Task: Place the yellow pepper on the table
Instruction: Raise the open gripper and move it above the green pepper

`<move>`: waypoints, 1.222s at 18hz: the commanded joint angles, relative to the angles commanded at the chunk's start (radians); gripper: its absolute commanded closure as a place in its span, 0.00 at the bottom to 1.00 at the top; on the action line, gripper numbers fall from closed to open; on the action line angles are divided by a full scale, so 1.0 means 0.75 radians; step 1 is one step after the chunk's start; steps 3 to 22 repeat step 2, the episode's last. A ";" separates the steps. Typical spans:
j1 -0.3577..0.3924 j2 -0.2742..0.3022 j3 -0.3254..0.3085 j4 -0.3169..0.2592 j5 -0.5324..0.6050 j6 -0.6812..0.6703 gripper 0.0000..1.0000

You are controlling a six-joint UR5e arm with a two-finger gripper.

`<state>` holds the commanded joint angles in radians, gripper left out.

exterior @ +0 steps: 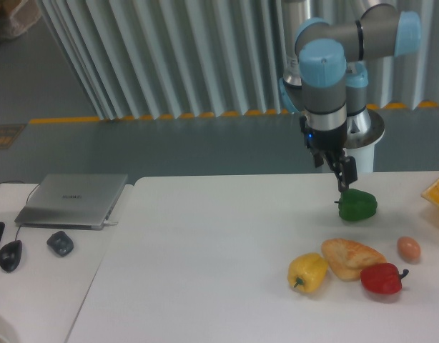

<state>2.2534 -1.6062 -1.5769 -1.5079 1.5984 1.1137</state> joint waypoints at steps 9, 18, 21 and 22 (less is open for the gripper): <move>0.000 0.008 -0.006 -0.002 0.000 -0.004 0.00; 0.000 0.008 -0.006 -0.002 0.000 -0.004 0.00; 0.000 0.008 -0.006 -0.002 0.000 -0.004 0.00; 0.000 0.008 -0.006 -0.002 0.000 -0.004 0.00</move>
